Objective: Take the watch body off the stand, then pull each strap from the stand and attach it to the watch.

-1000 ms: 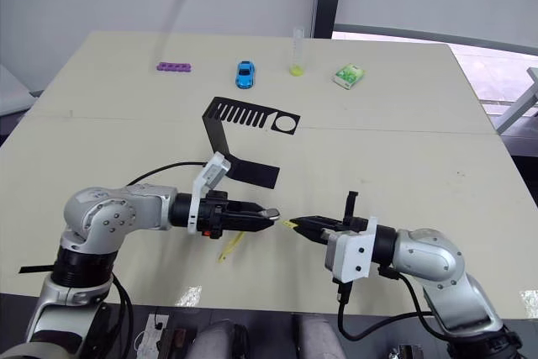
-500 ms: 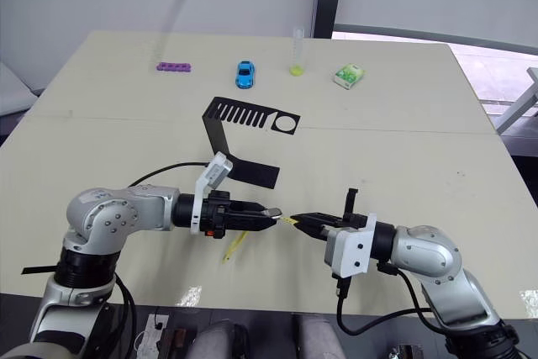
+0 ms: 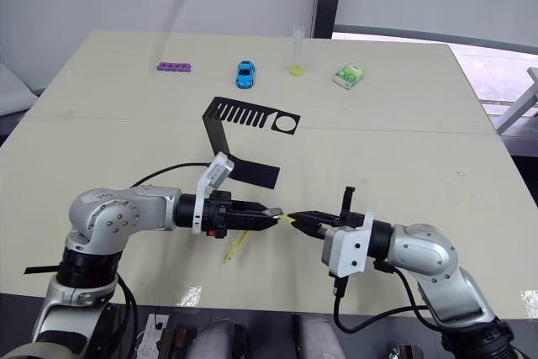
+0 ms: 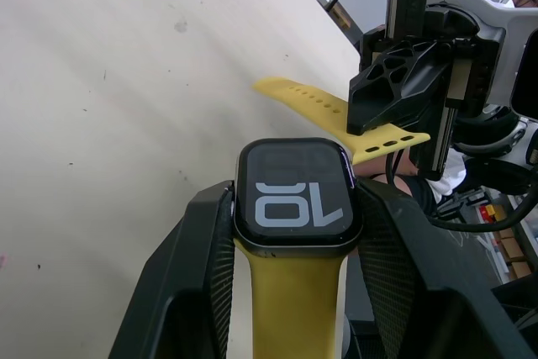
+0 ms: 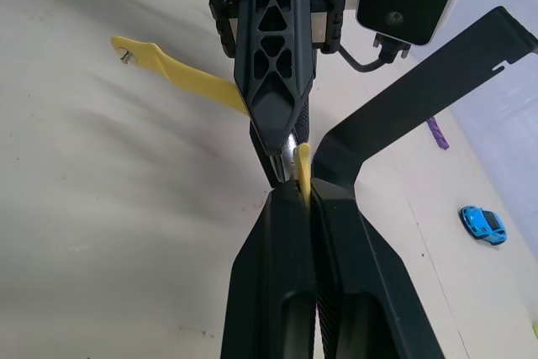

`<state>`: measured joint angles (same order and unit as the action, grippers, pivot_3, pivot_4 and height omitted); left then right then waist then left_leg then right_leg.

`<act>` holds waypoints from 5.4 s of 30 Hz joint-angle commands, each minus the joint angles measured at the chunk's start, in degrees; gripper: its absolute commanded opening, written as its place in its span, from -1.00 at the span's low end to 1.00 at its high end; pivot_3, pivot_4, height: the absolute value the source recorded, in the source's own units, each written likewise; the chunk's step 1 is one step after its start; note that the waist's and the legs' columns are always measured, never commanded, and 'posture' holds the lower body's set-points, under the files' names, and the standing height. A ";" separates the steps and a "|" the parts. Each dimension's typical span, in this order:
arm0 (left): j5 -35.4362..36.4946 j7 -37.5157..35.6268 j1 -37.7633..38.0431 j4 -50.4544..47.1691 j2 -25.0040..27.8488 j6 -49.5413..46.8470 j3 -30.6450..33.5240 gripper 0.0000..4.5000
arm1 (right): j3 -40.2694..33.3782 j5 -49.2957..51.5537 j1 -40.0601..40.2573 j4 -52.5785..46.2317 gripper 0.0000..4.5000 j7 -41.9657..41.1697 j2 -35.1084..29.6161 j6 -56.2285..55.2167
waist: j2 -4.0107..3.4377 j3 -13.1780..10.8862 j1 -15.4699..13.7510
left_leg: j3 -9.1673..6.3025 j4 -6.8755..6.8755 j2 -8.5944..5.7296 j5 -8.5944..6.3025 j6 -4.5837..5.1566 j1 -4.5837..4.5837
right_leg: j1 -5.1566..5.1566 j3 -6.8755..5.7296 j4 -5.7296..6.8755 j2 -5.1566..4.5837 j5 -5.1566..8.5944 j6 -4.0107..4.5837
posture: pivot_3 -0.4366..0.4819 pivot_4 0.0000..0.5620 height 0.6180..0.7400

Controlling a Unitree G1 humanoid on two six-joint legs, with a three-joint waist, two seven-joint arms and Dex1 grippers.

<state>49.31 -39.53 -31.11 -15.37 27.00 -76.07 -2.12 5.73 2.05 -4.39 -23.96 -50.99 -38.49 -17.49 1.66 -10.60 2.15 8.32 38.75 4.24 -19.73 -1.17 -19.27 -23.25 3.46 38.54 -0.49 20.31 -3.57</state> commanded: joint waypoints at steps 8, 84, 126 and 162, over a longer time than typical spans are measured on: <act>1.31 0.20 0.36 -1.13 -0.16 0.77 2.12 -0.29 | -2.15 1.81 0.94 0.47 -1.00 0.59 -1.42 -3.13 | 0.00 0.00 -0.03 | 0.00 0.00 0.00 0.00 0.00 0.00 | 0.00 0.00 0.00 0.00 0.00 0.00 | -0.05 -0.47 1.00; 0.89 1.95 1.09 -1.94 -0.81 1.03 0.66 -0.29 | 0.66 0.91 -1.56 3.16 -1.00 1.64 -0.61 -4.11 | 0.00 0.00 0.92 | -0.01 -0.01 0.01 0.00 0.00 0.00 | 0.00 0.00 0.00 0.00 0.00 0.00 | -0.05 -0.47 1.00; 1.64 -0.99 2.10 -0.44 -0.37 3.00 1.58 -0.29 | 0.67 0.38 -1.42 3.76 -1.00 2.00 -0.44 -5.35 | 0.00 0.00 0.98 | -0.01 -0.02 0.01 0.00 0.00 -0.01 | 0.00 0.00 -0.01 -0.01 0.00 0.00 | -0.05 -0.47 1.00; 1.76 0.34 2.40 -0.21 -0.99 2.51 2.06 -0.29 | 0.72 0.54 -1.04 4.33 -1.00 1.91 -0.26 -5.97 | 0.00 0.00 0.99 | -0.01 -0.02 0.01 0.00 0.00 -0.01 | 0.00 0.00 -0.01 -0.01 0.00 0.00 | -0.05 -0.47 1.00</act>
<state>49.71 -39.10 -28.41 -14.83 26.39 -73.77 -0.97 6.43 1.63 -5.70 -17.75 -49.65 -38.88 -22.48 1.66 -10.60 3.14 8.31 38.74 4.25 -19.73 -1.18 -19.27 -23.25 3.46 38.53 -0.50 20.31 -3.57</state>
